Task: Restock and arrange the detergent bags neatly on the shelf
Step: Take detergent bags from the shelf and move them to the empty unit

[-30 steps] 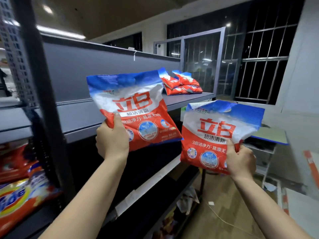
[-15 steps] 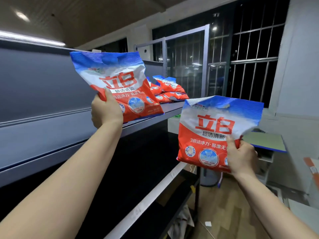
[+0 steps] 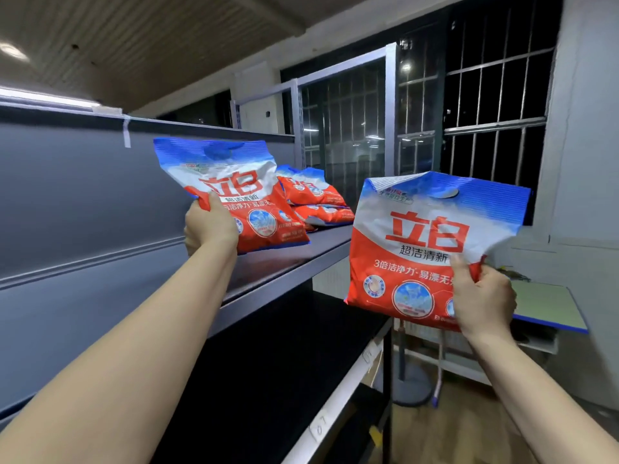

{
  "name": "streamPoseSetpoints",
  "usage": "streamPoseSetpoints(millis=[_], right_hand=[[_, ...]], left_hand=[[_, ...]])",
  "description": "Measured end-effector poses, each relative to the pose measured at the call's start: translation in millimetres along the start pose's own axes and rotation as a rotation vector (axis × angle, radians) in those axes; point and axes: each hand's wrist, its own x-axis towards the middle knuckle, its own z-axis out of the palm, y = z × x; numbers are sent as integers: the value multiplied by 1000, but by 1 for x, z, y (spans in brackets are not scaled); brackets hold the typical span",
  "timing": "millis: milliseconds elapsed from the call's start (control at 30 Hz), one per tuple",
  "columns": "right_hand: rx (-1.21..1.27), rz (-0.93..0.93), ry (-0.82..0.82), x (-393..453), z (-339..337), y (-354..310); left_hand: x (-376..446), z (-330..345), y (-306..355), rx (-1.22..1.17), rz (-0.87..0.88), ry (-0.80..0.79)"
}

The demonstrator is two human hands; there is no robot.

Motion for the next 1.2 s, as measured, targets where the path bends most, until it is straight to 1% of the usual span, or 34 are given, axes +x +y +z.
streamPoseSetpoints(millis=[167,267,333,433,533,667,767,800,900,933,1033,1100,1133,1167,1200], right_hand=[[52,-45,14,56,36,12],[133,-84,-41,94,56,15],[166,-103,-65,114,67,12],[249,-127,-135,161,94,10],[273,-151,-142,200,128,11],[365,-120,-189,241,174,12],[408,-135,-212,262,202,9],[417,-139,-229,267,212,8],[435,-119,-356,278,248,2],[409,-123,-400,281,263,0],[193,-159,-565,278,308,7],[69,-149,-649,269,331,19],[10,-152,-640,266,338,25],[-56,-203,-579,264,340,27],[-109,-293,-495,265,341,27]], left_hand=[[17,56,-5,-10,-6,18],[25,85,-12,10,3,69],[26,97,-19,59,1,68],[30,122,-37,76,-81,103],[41,139,-47,62,-151,147],[45,163,-44,128,-129,223],[48,180,-42,193,-121,258],[50,182,-42,219,-122,268],[56,183,-47,272,-112,322],[57,184,-50,274,-112,338],[56,186,-56,325,-97,374],[54,187,-54,403,-144,412],[54,187,-52,469,-174,433],[53,188,-51,542,-181,459],[53,189,-51,615,-159,490]])
